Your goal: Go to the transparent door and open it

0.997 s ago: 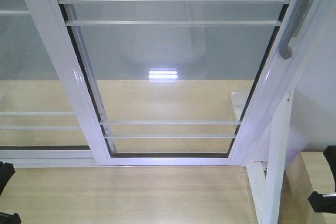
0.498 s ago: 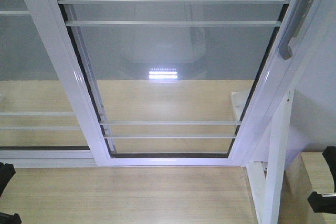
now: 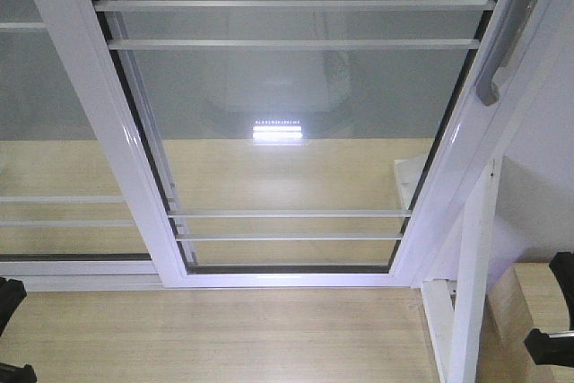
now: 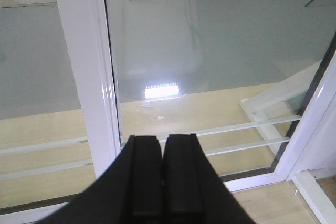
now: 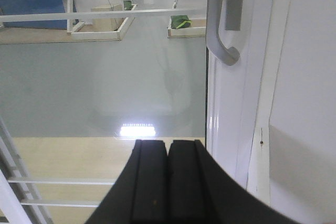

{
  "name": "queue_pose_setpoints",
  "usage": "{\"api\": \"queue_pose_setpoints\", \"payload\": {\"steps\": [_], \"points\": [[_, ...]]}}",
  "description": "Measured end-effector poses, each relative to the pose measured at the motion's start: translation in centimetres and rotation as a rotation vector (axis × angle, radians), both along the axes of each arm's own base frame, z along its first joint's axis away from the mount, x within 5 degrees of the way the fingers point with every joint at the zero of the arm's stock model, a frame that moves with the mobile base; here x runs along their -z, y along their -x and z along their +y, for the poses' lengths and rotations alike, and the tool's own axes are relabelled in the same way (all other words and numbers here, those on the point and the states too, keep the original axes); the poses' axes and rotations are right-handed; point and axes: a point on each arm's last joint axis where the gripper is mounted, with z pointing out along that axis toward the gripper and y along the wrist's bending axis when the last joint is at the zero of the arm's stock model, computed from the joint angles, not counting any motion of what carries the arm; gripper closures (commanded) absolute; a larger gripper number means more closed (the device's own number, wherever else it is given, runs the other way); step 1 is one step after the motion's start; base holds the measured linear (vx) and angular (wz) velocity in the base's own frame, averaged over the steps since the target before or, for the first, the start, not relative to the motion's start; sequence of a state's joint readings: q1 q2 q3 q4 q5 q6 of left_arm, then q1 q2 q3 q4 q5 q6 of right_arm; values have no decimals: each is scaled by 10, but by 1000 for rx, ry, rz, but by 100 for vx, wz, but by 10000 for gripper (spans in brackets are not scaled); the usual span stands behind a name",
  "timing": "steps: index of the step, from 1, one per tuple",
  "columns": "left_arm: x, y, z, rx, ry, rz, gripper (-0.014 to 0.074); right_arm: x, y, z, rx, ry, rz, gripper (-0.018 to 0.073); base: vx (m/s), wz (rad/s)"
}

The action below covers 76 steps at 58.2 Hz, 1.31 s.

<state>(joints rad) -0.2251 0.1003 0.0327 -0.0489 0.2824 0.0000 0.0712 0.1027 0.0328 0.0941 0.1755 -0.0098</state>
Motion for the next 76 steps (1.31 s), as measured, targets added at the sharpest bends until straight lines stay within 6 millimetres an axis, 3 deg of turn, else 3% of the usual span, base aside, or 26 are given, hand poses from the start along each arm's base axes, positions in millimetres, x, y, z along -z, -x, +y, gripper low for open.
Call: {"api": "queue_pose_setpoints", "payload": {"steps": [48, 76], "points": [[-1, 1, 0, 1, 5, -23, 602, 1, 1, 0, -2, 1, 13, 561, 0, 0], [-6, 6, 1, 1, 25, -108, 602, -5, 7, 0, -2, -6, -88, 561, 0, 0]]}}
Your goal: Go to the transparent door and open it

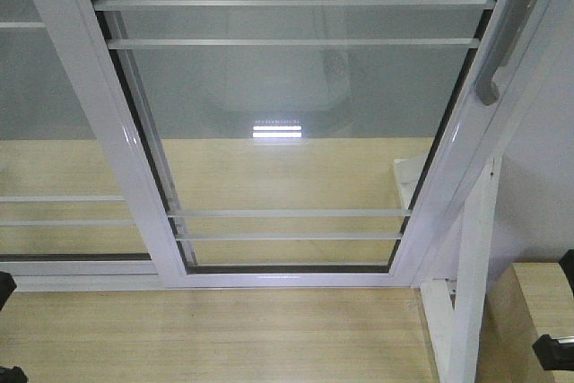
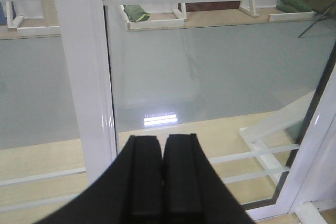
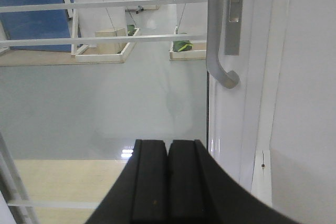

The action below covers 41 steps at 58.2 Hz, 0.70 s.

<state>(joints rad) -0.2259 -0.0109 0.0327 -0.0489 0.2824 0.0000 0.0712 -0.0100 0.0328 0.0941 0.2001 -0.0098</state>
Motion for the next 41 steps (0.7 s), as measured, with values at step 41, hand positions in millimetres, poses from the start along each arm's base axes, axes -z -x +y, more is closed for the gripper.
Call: {"api": "queue_pose_setpoints", "payload": {"steps": [41], "points": [[-6, -2, 3, 7, -209, -117, 602, 0, 0, 0, 0, 5, 0, 561, 0, 0]]}}
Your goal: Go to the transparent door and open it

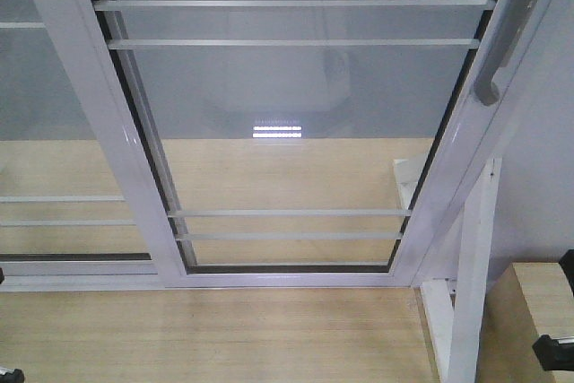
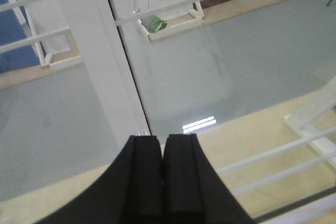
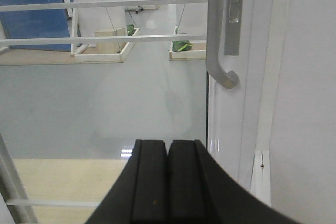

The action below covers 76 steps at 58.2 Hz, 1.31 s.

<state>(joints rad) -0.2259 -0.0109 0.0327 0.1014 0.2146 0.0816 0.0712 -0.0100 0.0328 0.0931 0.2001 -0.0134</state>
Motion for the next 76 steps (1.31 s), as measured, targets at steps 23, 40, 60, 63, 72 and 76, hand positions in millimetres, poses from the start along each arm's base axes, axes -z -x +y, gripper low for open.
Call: {"api": "queue_pose_setpoints", "payload": {"steps": [23, 40, 60, 63, 72, 76], "points": [[-34, 1, 0, 17, 461, -289, 602, -10, -1, -1, 10, -10, -111, 561, 0, 0], [-35, 1, 0, 17, 471, -288, 602, -44, 2, -3, 27, -9, -329, 561, 0, 0], [-65, -22, -6, -7, 381, -156, 602, -112, -47, 1, 16, 83, -162, 561, 0, 0], [-75, -32, -7, -11, 368, -149, 602, -116, -61, 2, 11, 125, -129, 561, 0, 0], [-101, -66, -14, -24, 333, -136, 602, -119, -91, 5, -3, 220, -109, 561, 0, 0], [-110, -84, -18, -29, 326, -121, 602, -118, -98, 6, -3, 227, -124, 561, 0, 0]]}}
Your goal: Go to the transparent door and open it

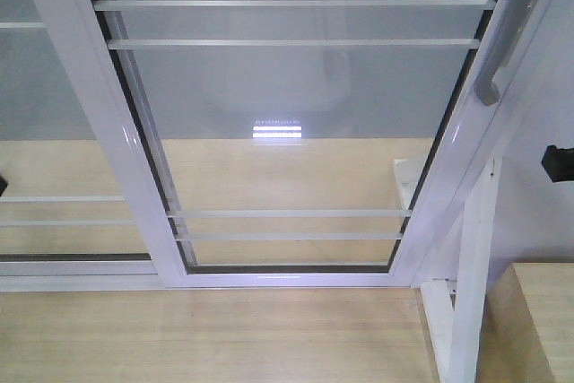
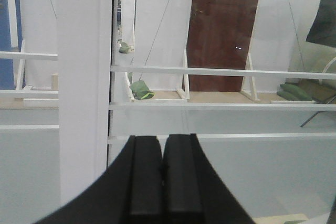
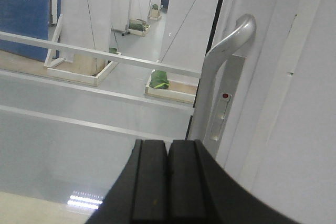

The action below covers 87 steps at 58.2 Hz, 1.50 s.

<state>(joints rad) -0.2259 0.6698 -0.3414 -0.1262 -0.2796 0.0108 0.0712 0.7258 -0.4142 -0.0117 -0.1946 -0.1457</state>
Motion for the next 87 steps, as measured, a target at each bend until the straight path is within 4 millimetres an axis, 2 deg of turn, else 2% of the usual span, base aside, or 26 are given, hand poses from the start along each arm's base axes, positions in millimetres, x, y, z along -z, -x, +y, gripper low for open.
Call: {"api": "queue_pose_setpoints", "payload": {"steps": [12, 23, 31, 42, 50, 56, 64, 72, 80, 87], "points": [[-10, -33, -7, -10, -4, 0, 602, 0, -5, 0, -1, -25, -19, 561, 0, 0], [-10, -39, -7, -18, 1, -33, 601, -1, -5, 1, -1, -29, -32, 558, 0, 0], [-11, -39, -7, -21, 7, -43, 581, 0, -5, 0, -1, -28, -18, 522, 0, 0], [-9, -40, -8, -18, -8, -17, 496, 1, -5, 0, -1, -28, -13, 391, 0, 0], [-7, -39, -8, -11, -64, -9, 373, 1, -5, 0, 0, -27, -5, 247, 0, 0], [-5, -39, -8, -9, -77, 6, 270, 3, -5, 0, 0, -26, 15, 174, 0, 0], [-5, -39, -9, -8, -81, 13, 173, 4, -5, 0, 0, -25, 30, 160, 0, 0], [-5, -39, -9, -8, -83, 13, 153, 7, -10, 0, 5, -35, 33, 162, 0, 0], [-5, -41, -9, -11, -80, -4, 153, 13, -26, -2, 50, -137, 21, 162, 0, 0], [-5, -45, -9, -14, -79, -12, 153, 21, -48, -7, 121, -208, -2, 162, 0, 0]]}}
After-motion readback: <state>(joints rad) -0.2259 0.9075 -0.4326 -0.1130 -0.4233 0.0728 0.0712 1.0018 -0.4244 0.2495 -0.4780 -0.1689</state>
